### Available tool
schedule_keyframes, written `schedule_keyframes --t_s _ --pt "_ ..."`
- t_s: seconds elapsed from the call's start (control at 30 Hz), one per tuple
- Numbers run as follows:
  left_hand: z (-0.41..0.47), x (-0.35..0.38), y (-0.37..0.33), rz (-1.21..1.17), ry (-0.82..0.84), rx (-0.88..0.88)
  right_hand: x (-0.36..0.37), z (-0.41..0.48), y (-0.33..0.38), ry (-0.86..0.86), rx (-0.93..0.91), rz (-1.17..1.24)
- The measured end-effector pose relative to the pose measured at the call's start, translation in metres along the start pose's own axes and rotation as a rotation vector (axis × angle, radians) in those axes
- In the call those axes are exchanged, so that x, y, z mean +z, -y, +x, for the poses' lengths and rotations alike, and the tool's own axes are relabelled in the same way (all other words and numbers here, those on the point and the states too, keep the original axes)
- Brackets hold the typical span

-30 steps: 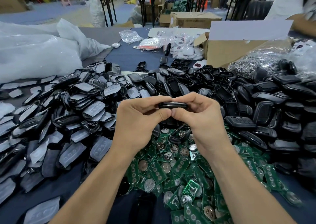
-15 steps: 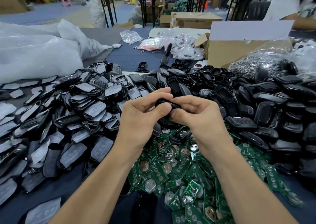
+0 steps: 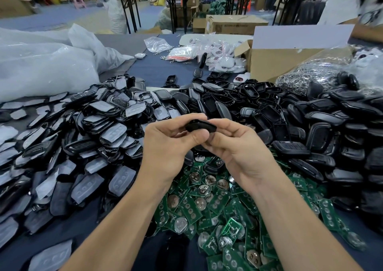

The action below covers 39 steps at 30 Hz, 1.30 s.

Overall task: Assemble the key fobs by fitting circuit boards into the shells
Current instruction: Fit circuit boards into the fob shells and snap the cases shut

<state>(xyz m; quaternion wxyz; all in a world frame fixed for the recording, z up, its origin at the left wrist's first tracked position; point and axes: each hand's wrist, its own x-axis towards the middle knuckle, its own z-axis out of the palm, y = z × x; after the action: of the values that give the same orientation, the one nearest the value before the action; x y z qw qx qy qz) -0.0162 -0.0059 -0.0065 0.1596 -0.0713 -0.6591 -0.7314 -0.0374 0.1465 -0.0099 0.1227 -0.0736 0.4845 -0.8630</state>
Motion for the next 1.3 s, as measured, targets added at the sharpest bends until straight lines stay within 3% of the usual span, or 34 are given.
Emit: schedule_keyframes --t_s 0.13,0.27,0.43,0.67,0.9,1.13,1.3 --pt "0.003 -0.006 0.004 -0.003 -0.030 -0.053 0.001 -0.002 0.003 -0.081 -0.061 -0.062" --pt "0.005 -0.009 0.006 0.204 -0.065 0.005 0.001 -0.003 0.007 -0.182 -0.326 -0.441" --pt "0.003 -0.006 0.006 0.314 -0.036 0.090 0.005 -0.005 0.002 -0.233 -0.389 -0.627" --pt "0.002 0.001 0.004 0.166 -0.034 -0.042 0.008 -0.007 0.006 -0.167 -0.292 -0.503" --pt "0.000 -0.001 0.002 0.098 -0.059 -0.037 0.007 -0.007 0.004 -0.155 -0.246 -0.471" --pt "-0.003 0.005 0.010 0.186 -0.148 -0.121 0.006 -0.004 -0.003 -0.175 -0.249 -0.479" --pt "-0.002 0.005 0.007 0.276 -0.151 -0.098 -0.004 -0.001 0.011 -0.167 -0.049 -0.532"
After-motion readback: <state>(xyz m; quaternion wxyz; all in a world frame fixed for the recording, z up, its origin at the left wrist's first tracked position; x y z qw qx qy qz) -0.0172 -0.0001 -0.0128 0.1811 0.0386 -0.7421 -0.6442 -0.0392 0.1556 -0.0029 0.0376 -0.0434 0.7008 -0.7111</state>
